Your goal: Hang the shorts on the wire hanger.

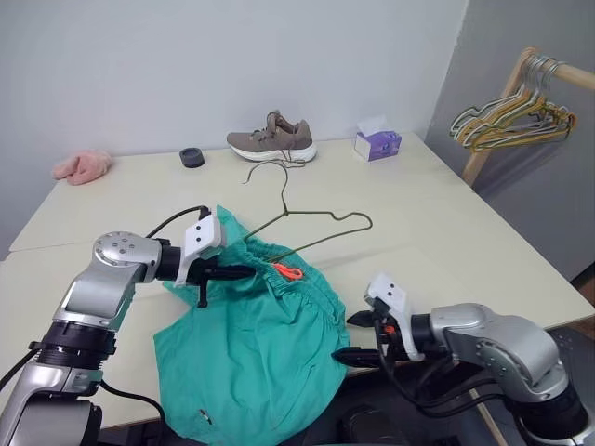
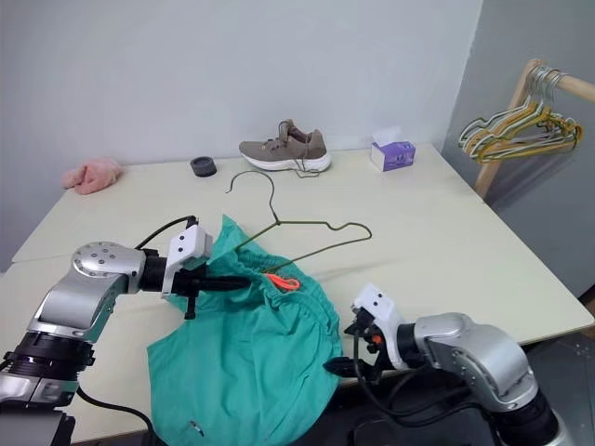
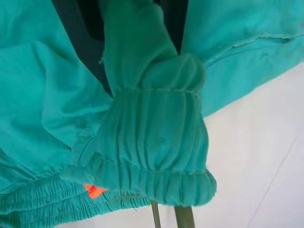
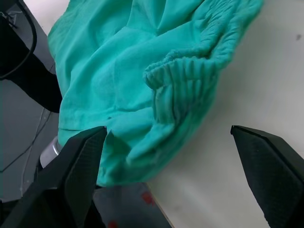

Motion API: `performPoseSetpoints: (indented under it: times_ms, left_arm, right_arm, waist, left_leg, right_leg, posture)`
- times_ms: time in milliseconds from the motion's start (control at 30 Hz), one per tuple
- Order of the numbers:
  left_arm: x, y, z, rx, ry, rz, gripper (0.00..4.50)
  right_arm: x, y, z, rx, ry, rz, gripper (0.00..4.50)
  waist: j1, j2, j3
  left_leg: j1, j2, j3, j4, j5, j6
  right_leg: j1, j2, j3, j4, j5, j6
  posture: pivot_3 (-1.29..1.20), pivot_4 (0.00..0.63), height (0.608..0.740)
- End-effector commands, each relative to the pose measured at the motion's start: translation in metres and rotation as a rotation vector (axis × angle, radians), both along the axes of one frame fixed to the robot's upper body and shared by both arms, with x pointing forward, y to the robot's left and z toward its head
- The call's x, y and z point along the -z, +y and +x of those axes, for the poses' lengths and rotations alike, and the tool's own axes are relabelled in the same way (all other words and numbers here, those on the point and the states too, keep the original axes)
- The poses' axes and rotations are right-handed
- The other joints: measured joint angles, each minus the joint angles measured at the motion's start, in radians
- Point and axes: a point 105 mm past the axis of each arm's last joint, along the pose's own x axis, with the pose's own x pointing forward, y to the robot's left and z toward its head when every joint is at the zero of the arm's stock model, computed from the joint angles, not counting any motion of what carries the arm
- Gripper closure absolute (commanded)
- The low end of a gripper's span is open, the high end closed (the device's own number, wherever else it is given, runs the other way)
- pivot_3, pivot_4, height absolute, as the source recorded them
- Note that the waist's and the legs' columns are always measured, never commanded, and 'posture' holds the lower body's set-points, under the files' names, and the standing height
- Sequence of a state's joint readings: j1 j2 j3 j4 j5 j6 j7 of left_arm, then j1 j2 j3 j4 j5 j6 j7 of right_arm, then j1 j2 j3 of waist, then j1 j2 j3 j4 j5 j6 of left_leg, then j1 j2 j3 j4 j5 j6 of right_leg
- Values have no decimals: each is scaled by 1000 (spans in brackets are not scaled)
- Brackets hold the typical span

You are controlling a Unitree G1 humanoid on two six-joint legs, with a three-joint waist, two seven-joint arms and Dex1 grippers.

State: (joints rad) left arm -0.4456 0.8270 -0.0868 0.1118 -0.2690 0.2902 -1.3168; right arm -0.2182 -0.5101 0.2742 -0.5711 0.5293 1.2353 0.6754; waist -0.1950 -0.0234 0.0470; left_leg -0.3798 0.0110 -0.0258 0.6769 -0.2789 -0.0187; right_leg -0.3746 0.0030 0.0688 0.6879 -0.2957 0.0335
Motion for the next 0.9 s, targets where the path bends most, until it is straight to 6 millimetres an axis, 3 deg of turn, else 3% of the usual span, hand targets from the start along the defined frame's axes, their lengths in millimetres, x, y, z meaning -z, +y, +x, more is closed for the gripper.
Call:
performPoseSetpoints:
  times_ms: [33,100,233,333,467,600,733,900]
  left_arm:
    - [-16,0,6,-8,-76,-11,4500]
    - [-16,3,7,-26,-85,-13,4500]
    - [-16,5,7,-50,-97,-25,4500]
    - [-16,7,6,-69,-98,-35,4500]
    - [-18,13,6,-98,-104,-46,4500]
    - [-18,15,5,-113,-109,-49,4500]
    - [-18,15,5,-123,-111,-57,4500]
    - [-20,16,2,-146,-95,-89,4500]
  right_arm:
    - [-4,4,11,38,-60,0,545]
    - [-3,2,18,63,-91,-14,1193]
    - [-7,-4,36,133,-162,-20,1244]
    - [-13,-9,50,182,-212,-12,1775]
    - [-23,-14,66,239,-251,16,3085]
    - [-23,-12,59,194,-226,32,4439]
    - [-16,-6,41,122,-198,24,4477]
    - [-14,-16,59,173,-311,-52,4477]
  waist:
    - [0,0,0]
    - [0,0,0]
    - [0,0,0]
    - [-1,0,0]
    - [0,0,0]
    - [2,0,0]
    - [2,0,0]
    - [1,0,0]
  left_leg:
    - [0,0,0,0,0,0]
    - [0,0,0,0,0,0]
    - [0,0,0,0,0,0]
    - [0,0,0,0,0,0]
    - [0,0,0,0,0,0]
    - [-1,0,0,0,0,0]
    - [-1,0,0,0,0,0]
    - [-1,0,0,0,0,0]
  right_leg:
    - [0,0,0,0,0,0]
    - [0,0,0,0,0,0]
    - [0,0,0,0,0,0]
    - [-1,0,0,0,0,0]
    - [-1,0,0,0,0,0]
    - [-1,0,0,0,0,0]
    - [-1,0,0,0,0,0]
    - [-1,0,0,0,0,0]
  posture:
    - [-190,0,740]
    - [-187,0,740]
    - [-182,0,740]
    - [-179,0,740]
    - [-174,0,740]
    - [-168,0,740]
    - [-165,0,740]
    - [-163,0,740]
